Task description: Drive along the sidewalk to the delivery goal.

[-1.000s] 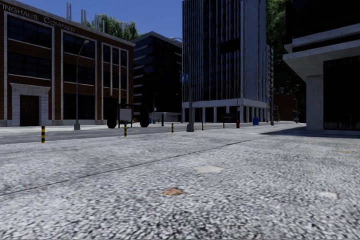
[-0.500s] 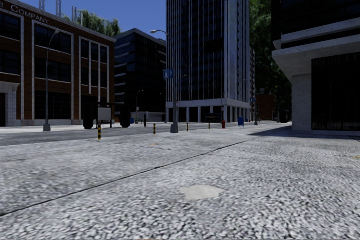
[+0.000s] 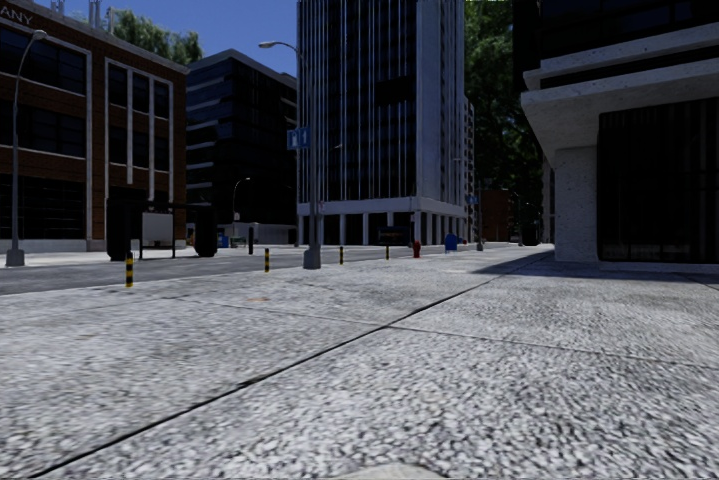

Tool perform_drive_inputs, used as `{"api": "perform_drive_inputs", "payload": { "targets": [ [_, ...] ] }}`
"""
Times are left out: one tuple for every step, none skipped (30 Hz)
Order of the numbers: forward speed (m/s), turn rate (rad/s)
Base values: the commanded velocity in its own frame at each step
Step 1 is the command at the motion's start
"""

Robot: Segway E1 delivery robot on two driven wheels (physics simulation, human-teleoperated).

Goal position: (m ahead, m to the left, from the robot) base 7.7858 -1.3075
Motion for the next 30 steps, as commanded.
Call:
{"api": "perform_drive_inputs", "payload": {
  "targets": [
    [2.0, -0.3],
    [2.0, -0.27],
    [2.0, 0.0],
    [2.0, 0.0],
    [2.0, 0.0],
    [2.0, 0.0],
    [2.0, 0.0],
    [2.0, 0.0],
    [2.0, 0.0],
    [2.0, 0.0],
    [2.0, 0.0],
    [2.0, 0.0],
    [2.0, 0.0],
    [2.0, 0.0],
    [2.0, 0.0],
    [2.0, 0.0],
    [2.0, 0.0],
    [2.0, 0.0],
    [2.0, 0.0],
    [2.0, 0.0],
    [2.0, 0.0],
    [2.0, 0.0],
    [2.0, 0.0],
    [2.0, 0.0],
    [2.0, 0.0],
    [2.0, 0.0],
    [2.0, 0.0],
    [2.0, 0.0],
    [2.0, 0.0],
    [2.0, 0.0]
  ]
}}
